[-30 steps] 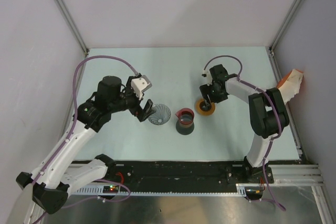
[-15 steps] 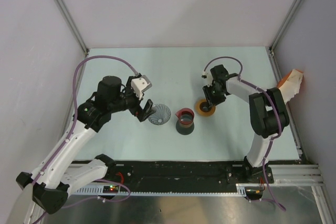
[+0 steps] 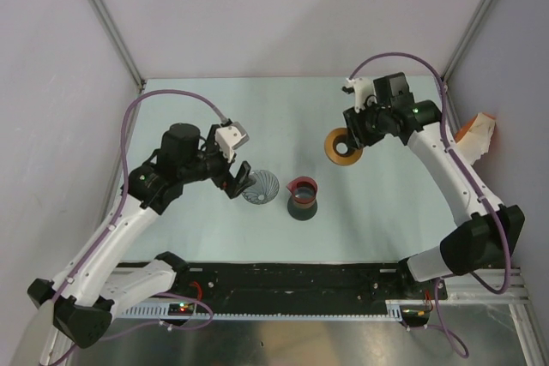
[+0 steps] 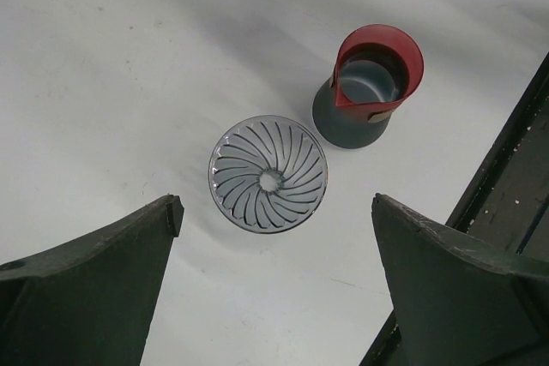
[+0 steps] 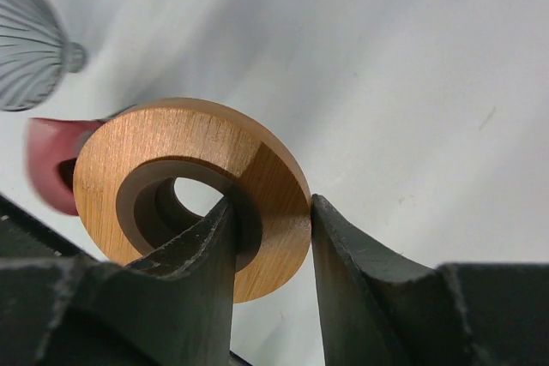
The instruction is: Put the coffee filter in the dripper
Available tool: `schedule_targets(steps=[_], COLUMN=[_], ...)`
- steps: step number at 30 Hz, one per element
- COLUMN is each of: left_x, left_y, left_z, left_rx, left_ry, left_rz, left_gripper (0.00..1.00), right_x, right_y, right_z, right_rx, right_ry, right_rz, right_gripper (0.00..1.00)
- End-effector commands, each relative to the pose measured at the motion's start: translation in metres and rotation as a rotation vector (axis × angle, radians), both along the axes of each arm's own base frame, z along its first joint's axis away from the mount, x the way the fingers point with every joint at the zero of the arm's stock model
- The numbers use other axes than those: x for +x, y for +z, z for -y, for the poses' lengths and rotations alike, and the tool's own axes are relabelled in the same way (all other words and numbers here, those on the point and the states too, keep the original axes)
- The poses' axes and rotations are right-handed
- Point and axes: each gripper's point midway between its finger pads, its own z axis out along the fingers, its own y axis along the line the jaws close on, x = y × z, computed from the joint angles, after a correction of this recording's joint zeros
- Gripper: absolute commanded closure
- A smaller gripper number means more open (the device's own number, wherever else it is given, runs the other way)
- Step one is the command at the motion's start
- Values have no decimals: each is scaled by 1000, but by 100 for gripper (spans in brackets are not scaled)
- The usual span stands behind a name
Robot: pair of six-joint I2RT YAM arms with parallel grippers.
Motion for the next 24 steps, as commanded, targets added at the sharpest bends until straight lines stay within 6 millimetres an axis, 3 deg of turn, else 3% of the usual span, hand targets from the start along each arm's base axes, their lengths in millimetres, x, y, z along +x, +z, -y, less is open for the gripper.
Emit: schedule_targets(steps=[1, 4, 9, 24], left_x=[8, 9, 9, 17], left_y=[16, 18, 17, 27], left_z=[2, 1, -2, -16], left_rx=[-40, -44, -43, -79], left_ry=[28, 37, 49, 112], left_rz=[20, 22, 27, 24], left_gripper=[0, 0, 0, 0], right_x=[-24, -32, -47, -63], right_y=[39, 39, 14, -33], right_z=[-34, -54, -79, -114], right_rx=[45, 35, -38, -113], right_ry=[128, 175, 232, 293], right_rz=[13, -23, -102, -208], right_gripper=[85, 83, 82, 78])
